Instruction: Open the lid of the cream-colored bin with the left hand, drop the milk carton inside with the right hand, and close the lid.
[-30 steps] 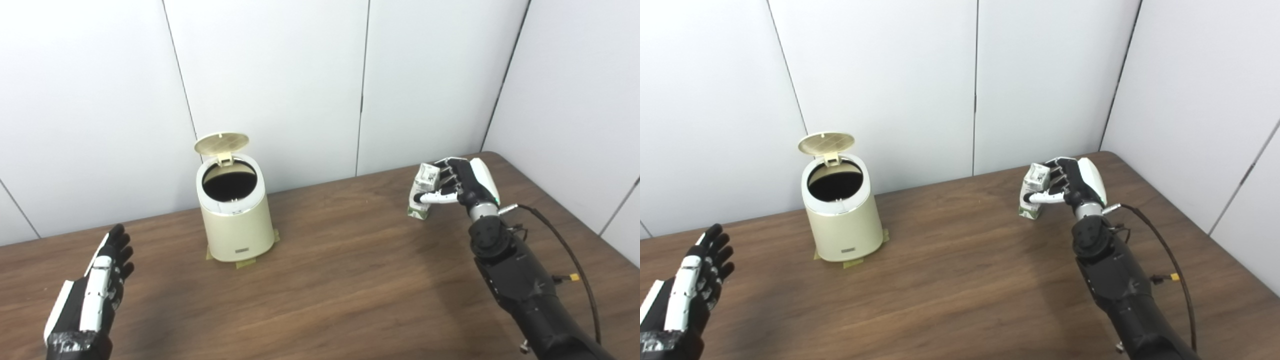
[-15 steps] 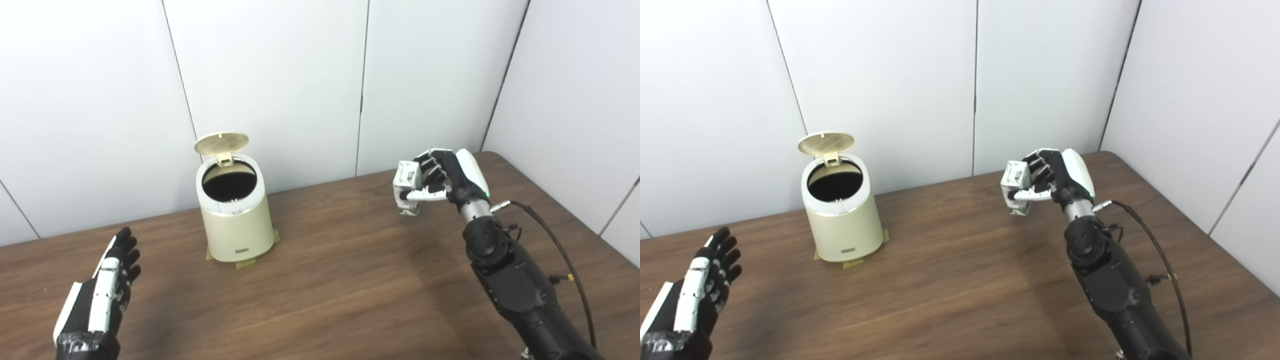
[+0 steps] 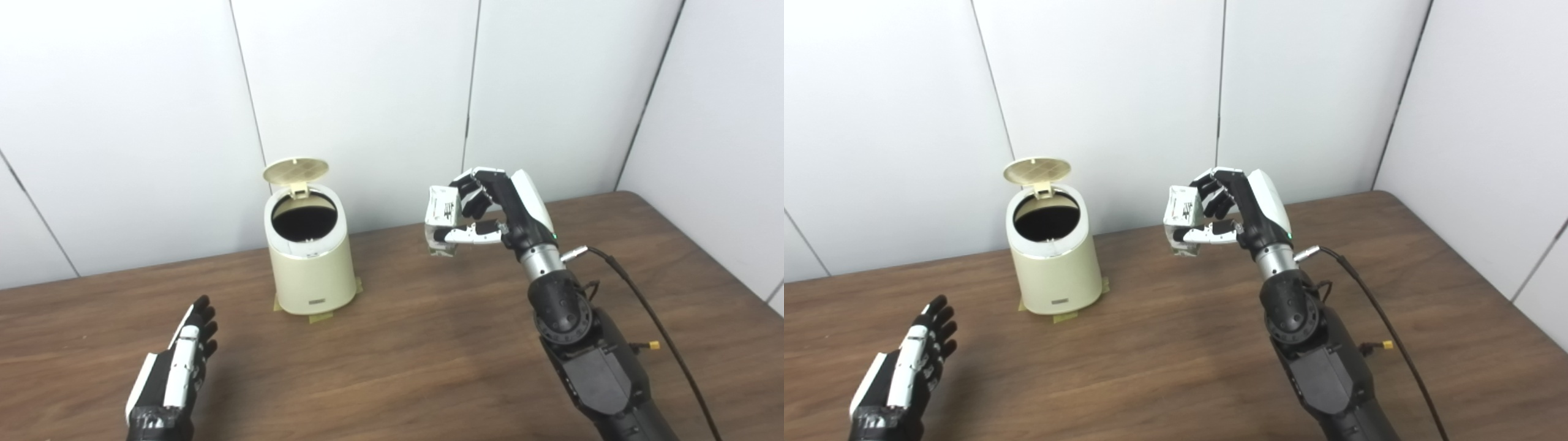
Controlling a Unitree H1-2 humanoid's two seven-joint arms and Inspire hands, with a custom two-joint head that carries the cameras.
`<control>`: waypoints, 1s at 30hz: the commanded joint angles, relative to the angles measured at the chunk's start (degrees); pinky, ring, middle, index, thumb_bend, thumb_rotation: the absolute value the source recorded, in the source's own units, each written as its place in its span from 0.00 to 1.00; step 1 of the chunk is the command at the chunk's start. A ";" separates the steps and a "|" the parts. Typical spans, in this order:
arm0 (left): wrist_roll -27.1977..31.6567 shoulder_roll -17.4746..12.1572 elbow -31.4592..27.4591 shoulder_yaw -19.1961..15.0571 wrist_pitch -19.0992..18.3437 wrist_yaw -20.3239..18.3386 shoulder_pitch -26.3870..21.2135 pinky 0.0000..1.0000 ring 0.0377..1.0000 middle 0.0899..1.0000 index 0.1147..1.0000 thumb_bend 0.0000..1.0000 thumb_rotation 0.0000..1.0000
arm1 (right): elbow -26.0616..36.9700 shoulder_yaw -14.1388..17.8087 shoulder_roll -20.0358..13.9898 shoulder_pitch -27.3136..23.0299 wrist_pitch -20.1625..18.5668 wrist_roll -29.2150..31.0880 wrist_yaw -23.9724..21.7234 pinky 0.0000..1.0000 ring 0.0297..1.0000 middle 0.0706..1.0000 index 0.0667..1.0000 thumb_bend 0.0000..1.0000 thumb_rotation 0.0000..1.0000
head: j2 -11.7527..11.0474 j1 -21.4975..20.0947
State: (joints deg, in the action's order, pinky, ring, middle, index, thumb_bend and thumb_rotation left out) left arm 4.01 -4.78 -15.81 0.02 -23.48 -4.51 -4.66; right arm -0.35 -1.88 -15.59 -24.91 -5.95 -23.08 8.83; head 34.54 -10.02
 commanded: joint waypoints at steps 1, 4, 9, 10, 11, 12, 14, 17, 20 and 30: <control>-0.40 1.09 -0.33 0.42 3.58 0.61 -1.17 0.98 0.98 0.99 1.00 0.36 0.98 | 3.72 -0.43 0.63 -4.40 2.29 -1.33 0.74 0.34 0.40 0.47 0.46 0.50 0.00 | -0.08 1.65; -1.06 2.09 0.51 0.74 5.20 0.97 -0.45 0.96 0.97 0.98 0.99 0.39 0.95 | 5.74 -1.30 2.45 -5.77 1.29 -2.57 0.29 0.40 0.39 0.46 0.47 0.50 0.00 | -0.22 3.68; -1.34 3.72 1.40 0.90 6.58 1.49 0.26 0.96 0.96 0.97 0.99 0.42 0.91 | 6.27 -1.68 5.91 -9.02 0.30 -1.57 -1.15 0.37 0.38 0.45 0.47 0.50 0.00 | -0.56 5.35; -1.57 3.98 1.70 1.10 7.03 1.64 0.39 0.96 0.96 0.97 0.99 0.42 0.91 | 6.00 -1.69 6.52 -9.80 0.09 -1.27 -1.46 0.36 0.38 0.45 0.46 0.50 0.00 | -0.67 6.03; -1.74 4.14 1.91 1.24 7.33 1.77 0.46 0.96 0.96 0.97 0.99 0.42 0.92 | 5.83 -1.64 6.93 -10.28 -0.08 -1.17 -1.70 0.36 0.39 0.45 0.46 0.50 0.00 | -0.67 6.03; -1.82 4.35 2.22 1.39 7.66 1.86 0.55 0.96 0.96 0.97 0.98 0.42 0.92 | 5.61 -1.63 7.32 -10.74 -0.22 -1.16 -1.86 0.36 0.39 0.45 0.46 0.50 0.00 | -0.87 6.86; -1.84 4.52 2.71 1.64 8.28 1.71 0.63 0.98 0.97 0.97 0.98 0.42 0.92 | 5.16 -1.58 8.05 -11.46 -0.29 -1.13 -1.93 0.35 0.39 0.46 0.46 0.50 0.00 | -1.00 7.61; -2.32 4.78 2.98 2.06 8.86 1.93 0.85 0.99 0.97 0.96 0.98 0.44 0.92 | 4.15 -1.95 8.80 -12.53 0.38 -1.54 -1.86 0.36 0.40 0.47 0.46 0.50 0.00 | -1.32 9.05; -2.75 5.03 2.98 2.38 9.34 2.12 1.01 1.00 0.97 0.96 0.98 0.45 0.93 | 2.77 -2.36 9.89 -13.62 1.66 -1.20 -1.46 0.34 0.39 0.47 0.47 0.50 0.00 | -1.49 10.19; -3.03 6.33 3.84 3.10 10.95 2.59 0.96 1.00 0.97 0.96 0.97 0.45 0.92 | -4.37 -3.85 13.08 -17.56 4.80 -2.75 1.43 0.32 0.40 0.47 0.47 0.50 0.00 | -2.02 12.82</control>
State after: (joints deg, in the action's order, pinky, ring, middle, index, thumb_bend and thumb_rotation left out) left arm 1.44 0.98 -11.37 2.88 -14.77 -2.24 -2.33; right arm -5.74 -5.70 -2.97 -37.88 -3.95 -25.33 8.31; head 32.52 2.72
